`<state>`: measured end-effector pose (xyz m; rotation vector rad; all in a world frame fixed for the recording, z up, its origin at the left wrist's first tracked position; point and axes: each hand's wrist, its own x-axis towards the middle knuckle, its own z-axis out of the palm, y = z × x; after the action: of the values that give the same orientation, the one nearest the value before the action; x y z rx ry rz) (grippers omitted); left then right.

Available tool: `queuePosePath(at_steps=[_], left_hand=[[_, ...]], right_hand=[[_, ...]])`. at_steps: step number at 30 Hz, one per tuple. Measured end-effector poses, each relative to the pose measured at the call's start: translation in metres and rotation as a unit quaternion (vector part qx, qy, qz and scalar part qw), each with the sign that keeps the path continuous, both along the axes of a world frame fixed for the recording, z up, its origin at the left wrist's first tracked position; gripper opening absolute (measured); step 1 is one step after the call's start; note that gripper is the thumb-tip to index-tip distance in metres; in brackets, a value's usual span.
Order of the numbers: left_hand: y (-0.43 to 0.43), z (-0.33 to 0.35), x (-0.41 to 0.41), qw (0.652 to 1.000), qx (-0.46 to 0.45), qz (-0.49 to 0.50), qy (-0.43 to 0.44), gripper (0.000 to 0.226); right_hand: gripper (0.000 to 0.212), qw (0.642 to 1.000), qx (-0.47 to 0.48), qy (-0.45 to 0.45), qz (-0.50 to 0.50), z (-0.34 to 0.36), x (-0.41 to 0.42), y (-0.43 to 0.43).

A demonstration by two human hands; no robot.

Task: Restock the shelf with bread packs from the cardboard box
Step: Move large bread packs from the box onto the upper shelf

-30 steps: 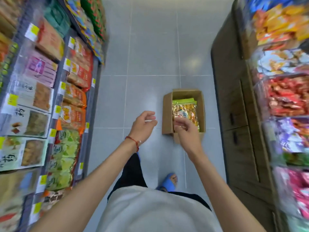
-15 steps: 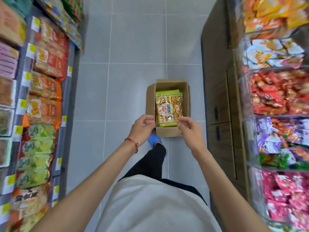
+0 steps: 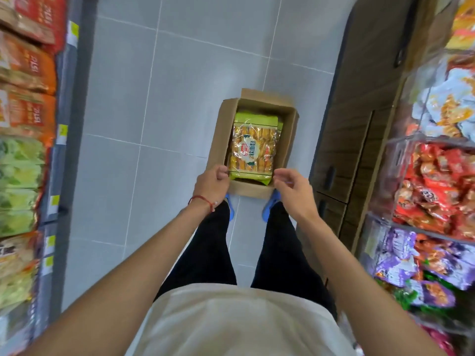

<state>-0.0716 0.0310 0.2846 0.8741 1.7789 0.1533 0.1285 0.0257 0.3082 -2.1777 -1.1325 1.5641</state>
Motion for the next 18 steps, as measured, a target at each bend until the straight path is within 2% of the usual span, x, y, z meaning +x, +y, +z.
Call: queuePosePath(at_steps=[6,11,14,18], left_hand=[[0.013,-0.061,0.026,0.996,-0.065,0.051,0.024,0.023],[0.024,-0.131,0.066,0.984,-0.081,0.152,0.047,0.020],[0.033,-0.185,0.091,0.967,-0.111,0.231,0.012,0.021],[0.037,-0.272,0.102,0.926,-0.167,0.337,-0.007,0.025]], right_hand=[[0.029,0.990,-0.042,-0.008,0.136,-0.071,0.035,0.060],[0.024,0.952,-0.092,-0.039,0.289,-0.157,0.065,0.111],[0.019,0.932,-0.106,-0.040,0.345,-0.214,0.076,0.138],[0.029,0.888,-0.086,-0.091,0.443,-0.288,0.079,0.174]])
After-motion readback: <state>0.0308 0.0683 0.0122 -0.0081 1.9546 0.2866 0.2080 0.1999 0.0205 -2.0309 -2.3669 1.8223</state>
